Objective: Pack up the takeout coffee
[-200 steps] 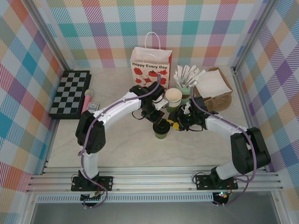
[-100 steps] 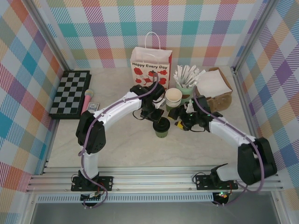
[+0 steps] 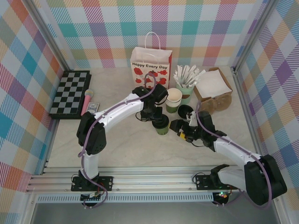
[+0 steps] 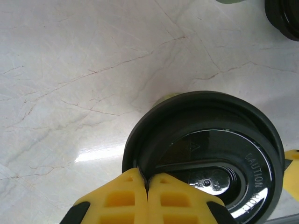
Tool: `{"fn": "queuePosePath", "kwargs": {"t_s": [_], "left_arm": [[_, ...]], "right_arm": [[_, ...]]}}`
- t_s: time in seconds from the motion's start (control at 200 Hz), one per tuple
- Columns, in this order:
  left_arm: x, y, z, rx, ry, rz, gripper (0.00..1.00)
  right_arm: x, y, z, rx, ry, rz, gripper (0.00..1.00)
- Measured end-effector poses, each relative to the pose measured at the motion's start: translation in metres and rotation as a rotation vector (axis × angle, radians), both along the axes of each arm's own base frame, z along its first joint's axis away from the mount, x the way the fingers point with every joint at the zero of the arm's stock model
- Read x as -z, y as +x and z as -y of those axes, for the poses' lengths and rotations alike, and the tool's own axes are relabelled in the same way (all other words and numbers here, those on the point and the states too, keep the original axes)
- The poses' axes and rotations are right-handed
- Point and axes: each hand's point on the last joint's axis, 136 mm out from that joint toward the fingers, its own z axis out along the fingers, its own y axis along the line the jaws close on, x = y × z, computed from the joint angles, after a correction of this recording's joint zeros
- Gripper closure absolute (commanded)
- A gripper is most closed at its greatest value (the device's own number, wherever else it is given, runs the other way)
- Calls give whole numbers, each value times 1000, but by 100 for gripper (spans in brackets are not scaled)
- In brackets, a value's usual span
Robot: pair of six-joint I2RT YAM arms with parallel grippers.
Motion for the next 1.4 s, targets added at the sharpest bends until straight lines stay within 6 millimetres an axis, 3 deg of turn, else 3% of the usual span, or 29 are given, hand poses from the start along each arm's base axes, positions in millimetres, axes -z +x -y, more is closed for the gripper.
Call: {"fn": "queuePosePath", "kwargs": {"t_s": [0.35,1.005,1.165,1.31,1.4], "left_arm": [[-1,4,6,-21,20,32,100],[2,6,10,-20,17,32,97],[3,6,9,-21,11,40,97],[4,7,10,-21,3,48,96],[2,7,10,-17,3,50,92]], "right_arm": [[-7,4,-7,-24,41,72,1],[28,10,-21,-77,20,26,4],[45,8,-20,-75,-9,-24,4],[37,8,-21,-81,-8,-14,3],[18,11,-21,-88,-5,35,2]]}}
